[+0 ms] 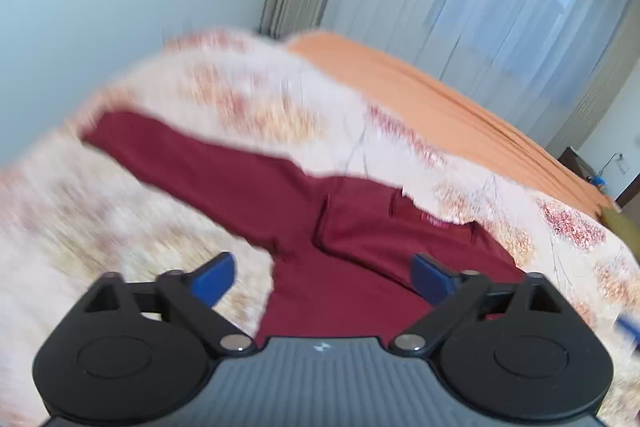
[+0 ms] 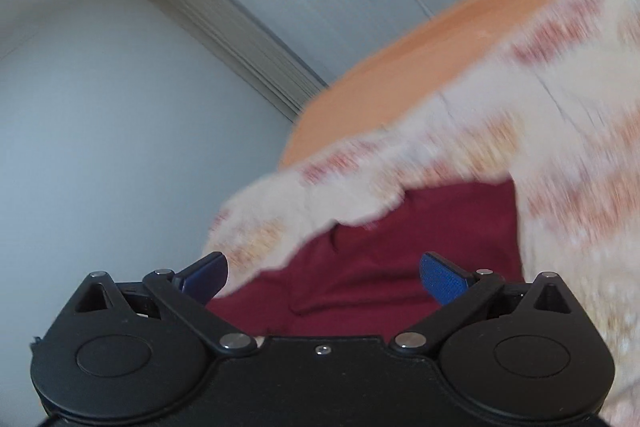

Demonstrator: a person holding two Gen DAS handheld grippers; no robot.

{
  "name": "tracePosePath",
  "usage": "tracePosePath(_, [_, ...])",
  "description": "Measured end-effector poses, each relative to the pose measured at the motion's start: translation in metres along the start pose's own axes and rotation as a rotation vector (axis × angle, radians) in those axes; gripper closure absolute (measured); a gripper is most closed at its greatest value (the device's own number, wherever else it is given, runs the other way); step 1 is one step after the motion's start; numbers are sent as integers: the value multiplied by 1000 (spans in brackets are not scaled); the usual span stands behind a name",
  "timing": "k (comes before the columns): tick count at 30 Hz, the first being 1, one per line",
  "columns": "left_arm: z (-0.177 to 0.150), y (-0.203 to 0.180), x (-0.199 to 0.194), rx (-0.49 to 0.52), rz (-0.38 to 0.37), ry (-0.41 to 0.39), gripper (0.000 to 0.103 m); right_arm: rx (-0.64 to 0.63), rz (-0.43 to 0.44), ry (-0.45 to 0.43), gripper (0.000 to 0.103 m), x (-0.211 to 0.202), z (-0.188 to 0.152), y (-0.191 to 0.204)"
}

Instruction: Fold small clothes

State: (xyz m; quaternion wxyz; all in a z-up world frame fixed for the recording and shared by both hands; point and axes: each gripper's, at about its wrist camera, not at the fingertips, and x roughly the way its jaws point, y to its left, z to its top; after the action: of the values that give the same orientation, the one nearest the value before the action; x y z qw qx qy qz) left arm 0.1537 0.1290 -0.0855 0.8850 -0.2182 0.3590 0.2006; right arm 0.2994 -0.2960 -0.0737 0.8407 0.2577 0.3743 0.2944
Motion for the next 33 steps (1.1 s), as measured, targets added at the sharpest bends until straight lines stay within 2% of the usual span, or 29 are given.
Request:
tracePosePath(3, [10, -11, -53, 58, 13, -72, 0, -210, 66, -63, 1, -19, 15, 52])
tracePosePath(5, [13, -13, -78, 85, 28, -101, 0, -321, 153, -41, 1, -26, 24, 78])
tracePosePath(6, [15, -12, -85, 86, 31, -90, 0, -360, 189, -21, 1, -28, 26, 89])
tracePosePath(9, [16, 2, -91, 48, 25, -36, 0, -498, 177, -34, 0, -40, 22, 124])
tracePosePath(11, [15, 18, -86, 12, 50, -37, 0, -559, 168, -21, 0, -45, 15, 141])
tracePosePath(13, [14, 43, -78, -53, 74, -48, 0, -553, 159, 17, 1, -46, 7, 146])
tracePosePath(15, [16, 78, -68, -150, 60, -51, 0, -537, 132, 41, 1, -47, -4, 149])
tracePosePath(19, [23, 161, -26, -385, -74, -52, 1, -516, 22, 48, 1, -43, -24, 161])
tracePosePath(22, [33, 216, 13, -472, -103, -67, 1, -486, -52, 84, 1, -29, -38, 177])
tracePosePath(24, [41, 251, 41, -510, -121, -104, 1, -466, -67, 128, 1, -11, -51, 189])
tracePosePath(27, [56, 293, 92, -517, -77, -117, 1, -409, -108, 198, 1, 25, -73, 206])
tracePosePath(30, [67, 325, 143, -524, -71, -83, 1, -345, -154, 238, 2, 57, -94, 222])
tracePosePath(33, [61, 350, 185, -555, -73, -49, 6, -336, -196, 275, 4, 83, -111, 240])
